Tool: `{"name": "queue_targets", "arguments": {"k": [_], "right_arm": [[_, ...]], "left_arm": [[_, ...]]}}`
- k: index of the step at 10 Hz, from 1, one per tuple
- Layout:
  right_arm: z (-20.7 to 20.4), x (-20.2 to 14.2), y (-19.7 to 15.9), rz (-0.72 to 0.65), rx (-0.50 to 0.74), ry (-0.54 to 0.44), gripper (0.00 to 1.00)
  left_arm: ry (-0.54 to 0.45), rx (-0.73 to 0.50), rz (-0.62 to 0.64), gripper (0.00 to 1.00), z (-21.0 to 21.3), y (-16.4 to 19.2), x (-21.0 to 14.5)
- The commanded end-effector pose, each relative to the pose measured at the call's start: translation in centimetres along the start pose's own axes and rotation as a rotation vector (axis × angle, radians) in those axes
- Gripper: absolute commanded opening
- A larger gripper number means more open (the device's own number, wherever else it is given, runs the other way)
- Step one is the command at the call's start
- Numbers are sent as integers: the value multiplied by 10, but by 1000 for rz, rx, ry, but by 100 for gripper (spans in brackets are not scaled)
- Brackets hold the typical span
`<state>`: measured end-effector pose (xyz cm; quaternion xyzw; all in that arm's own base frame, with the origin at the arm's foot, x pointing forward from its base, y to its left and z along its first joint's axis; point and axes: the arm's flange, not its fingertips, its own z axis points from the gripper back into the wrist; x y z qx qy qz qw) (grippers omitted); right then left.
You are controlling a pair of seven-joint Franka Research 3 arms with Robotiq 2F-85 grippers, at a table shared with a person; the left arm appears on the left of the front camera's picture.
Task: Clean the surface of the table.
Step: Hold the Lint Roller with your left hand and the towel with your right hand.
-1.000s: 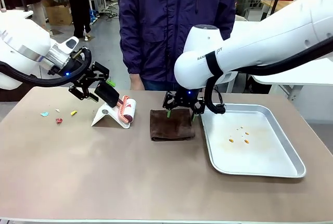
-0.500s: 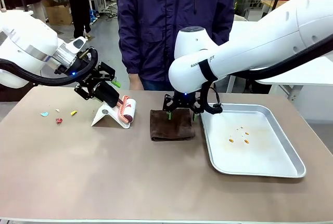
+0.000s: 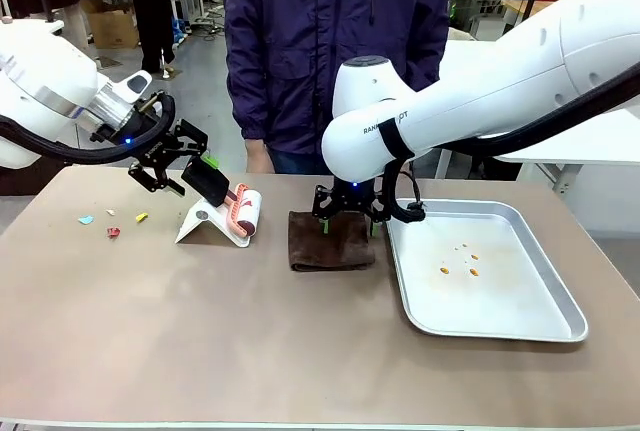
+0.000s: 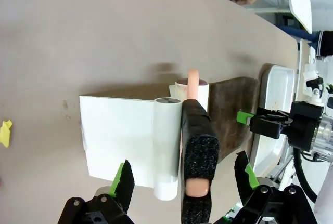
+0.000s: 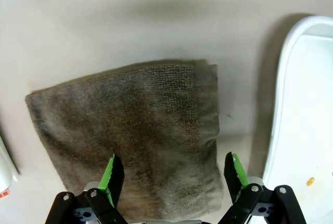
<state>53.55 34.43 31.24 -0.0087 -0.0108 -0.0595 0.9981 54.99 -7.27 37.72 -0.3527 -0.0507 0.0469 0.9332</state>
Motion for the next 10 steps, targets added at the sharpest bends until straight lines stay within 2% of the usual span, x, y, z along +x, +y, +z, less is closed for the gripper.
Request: {"name": "queue_targets", "arguments": {"k": [1, 5, 6, 7, 8, 9, 10], "right_arm": [[0, 4, 7, -38, -32, -5, 100], [-6, 5, 7, -45, -51, 17, 100], [-7, 5, 7, -34, -52, 36, 100], [-8, 4, 7, -25, -63, 50, 54], [-10, 4, 7, -23, -65, 62, 40], [-12, 3, 6, -22, -61, 71, 0], [-14, 4, 6, -22, -59, 77, 0]], "left_arm": [[9, -2, 3, 100, 1, -1, -1], [10, -19, -12, 100, 4, 6, 2], [15, -24, -12, 94, 7, 12, 4], [17, -23, -13, 42, 10, 16, 5], [15, -24, -15, 35, 11, 19, 5], [11, -31, -20, 0, 12, 20, 5], [8, -35, -23, 0, 12, 21, 5]]}}
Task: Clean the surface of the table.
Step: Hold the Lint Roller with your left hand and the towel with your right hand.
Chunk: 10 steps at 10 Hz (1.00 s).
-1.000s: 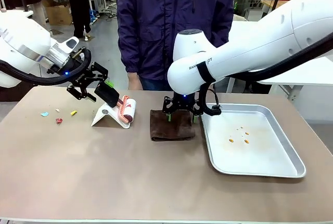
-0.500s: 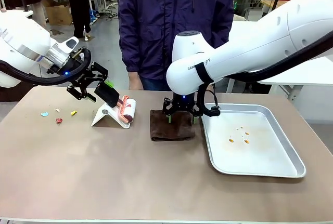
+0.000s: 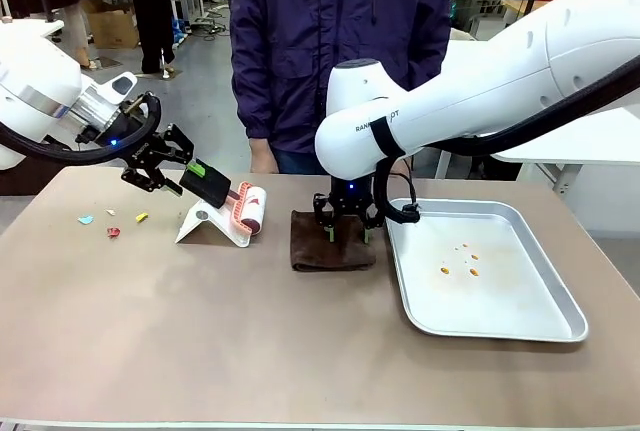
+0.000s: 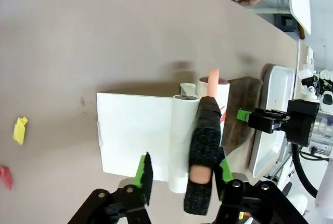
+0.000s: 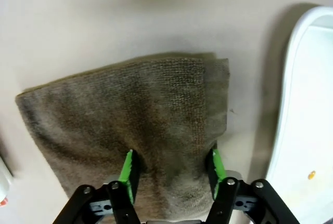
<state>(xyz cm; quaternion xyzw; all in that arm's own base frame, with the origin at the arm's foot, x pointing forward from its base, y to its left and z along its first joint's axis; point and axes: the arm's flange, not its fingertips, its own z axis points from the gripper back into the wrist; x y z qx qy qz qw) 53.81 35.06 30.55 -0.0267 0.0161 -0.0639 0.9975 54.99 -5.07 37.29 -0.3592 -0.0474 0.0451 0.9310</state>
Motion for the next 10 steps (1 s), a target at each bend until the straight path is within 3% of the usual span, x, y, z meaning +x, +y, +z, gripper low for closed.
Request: {"name": "queue_targets", "arguments": {"k": [1, 2, 3, 4, 10], "right_arm": [[-8, 2, 0, -14, -17, 31, 0], [-8, 2, 0, -13, -13, 34, 13], [-8, 1, 1, -9, -12, 36, 4], [-8, 1, 1, -6, -12, 38, 0], [-11, 0, 1, -3, -19, 54, 0]], "left_arm": [[-10, -30, -26, 0, 3, 3, 3], [-20, -40, -32, 12, 4, 3, 3], [-27, -53, -37, 3, 4, 3, 3], [-34, -62, -43, 0, 4, 4, 3], [-104, -165, -66, 0, 12, 7, 1]]}}
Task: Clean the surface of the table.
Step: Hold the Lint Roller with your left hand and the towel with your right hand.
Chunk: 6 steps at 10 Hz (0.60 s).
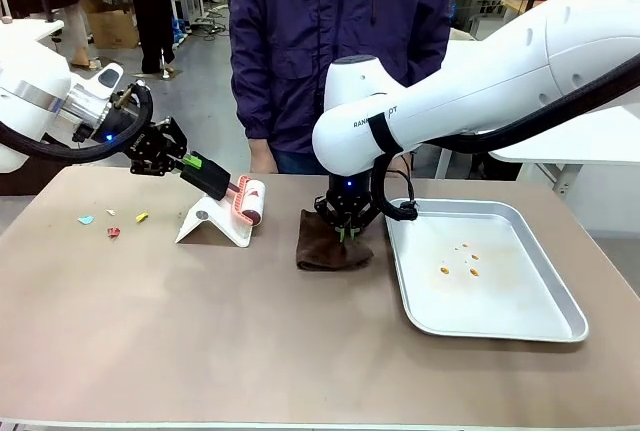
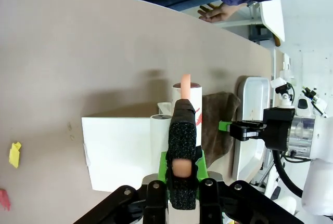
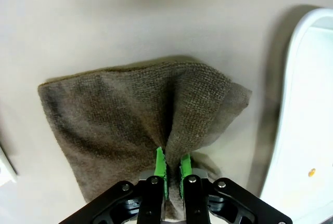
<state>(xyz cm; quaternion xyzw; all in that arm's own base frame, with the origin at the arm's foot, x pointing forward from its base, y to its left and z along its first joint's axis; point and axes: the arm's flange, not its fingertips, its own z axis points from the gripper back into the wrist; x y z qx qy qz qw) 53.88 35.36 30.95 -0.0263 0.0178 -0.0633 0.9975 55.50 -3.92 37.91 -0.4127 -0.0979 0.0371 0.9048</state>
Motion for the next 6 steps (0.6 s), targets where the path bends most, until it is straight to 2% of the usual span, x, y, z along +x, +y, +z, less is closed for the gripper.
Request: {"name": "queue_targets", "arguments": {"k": [1, 3, 6], "right_arm": [[-15, 0, -2, -7, -18, 52, 0], [-10, 3, -13, -52, 28, 55, 0], [10, 3, -52, -127, 249, 68, 0]], "left_arm": [[-14, -47, -27, 0, 2, 2, -7], [-9, -76, -35, 0, 3, 1, -8], [-8, -157, -50, 0, 16, 1, -13]]}}
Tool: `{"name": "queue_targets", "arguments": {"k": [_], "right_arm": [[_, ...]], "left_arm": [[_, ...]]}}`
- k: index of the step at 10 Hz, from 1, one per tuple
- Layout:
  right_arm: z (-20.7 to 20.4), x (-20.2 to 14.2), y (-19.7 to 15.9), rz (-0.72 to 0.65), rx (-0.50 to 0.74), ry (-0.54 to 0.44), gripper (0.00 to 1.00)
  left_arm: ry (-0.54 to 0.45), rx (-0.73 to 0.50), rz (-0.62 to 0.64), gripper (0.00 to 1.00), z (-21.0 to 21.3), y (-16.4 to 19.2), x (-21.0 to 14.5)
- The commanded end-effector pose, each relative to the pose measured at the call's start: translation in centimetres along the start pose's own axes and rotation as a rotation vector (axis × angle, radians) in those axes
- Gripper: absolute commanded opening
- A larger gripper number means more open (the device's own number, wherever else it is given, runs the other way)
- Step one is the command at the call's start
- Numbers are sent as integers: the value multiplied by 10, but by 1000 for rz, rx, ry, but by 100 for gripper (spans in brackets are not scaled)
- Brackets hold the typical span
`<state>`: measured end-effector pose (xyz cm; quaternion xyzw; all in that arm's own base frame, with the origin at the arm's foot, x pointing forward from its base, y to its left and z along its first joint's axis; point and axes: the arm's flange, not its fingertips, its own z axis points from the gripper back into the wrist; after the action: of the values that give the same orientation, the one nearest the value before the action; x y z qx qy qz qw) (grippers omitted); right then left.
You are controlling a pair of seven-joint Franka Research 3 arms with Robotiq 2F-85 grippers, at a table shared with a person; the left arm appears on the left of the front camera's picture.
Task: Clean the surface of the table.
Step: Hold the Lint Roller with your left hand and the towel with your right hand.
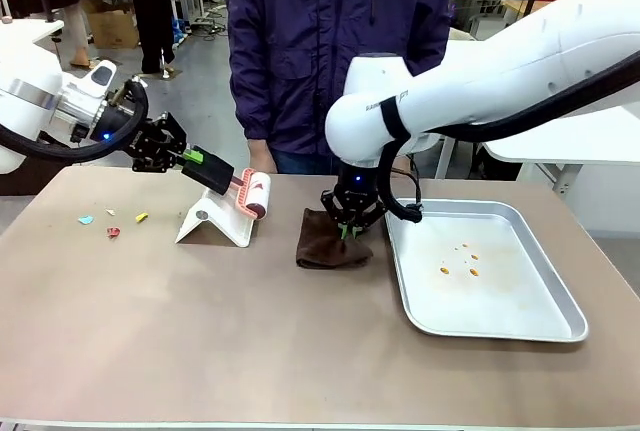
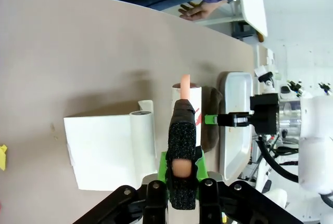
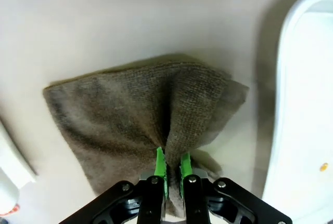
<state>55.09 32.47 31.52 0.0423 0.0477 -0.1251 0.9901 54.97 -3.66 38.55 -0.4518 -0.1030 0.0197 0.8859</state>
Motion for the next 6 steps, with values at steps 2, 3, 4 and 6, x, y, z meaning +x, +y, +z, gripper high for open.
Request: {"name": "queue_targets", "arguments": {"k": [2, 3, 4, 6], "right_arm": [[24, -14, -56, -34, 321, 16, 0], [32, -19, -71, -46, 449, 12, 0], [38, -22, -87, -57, 567, 29, 0], [48, -30, -111, 29, 938, 80, 0]], "left_arm": [[26, -142, -41, 0, 24, 5, -11], [49, -193, -43, 0, 35, 9, -11], [69, -250, -23, 0, 47, 14, -11], [117, -364, 83, 0, 84, 28, -18]]}}
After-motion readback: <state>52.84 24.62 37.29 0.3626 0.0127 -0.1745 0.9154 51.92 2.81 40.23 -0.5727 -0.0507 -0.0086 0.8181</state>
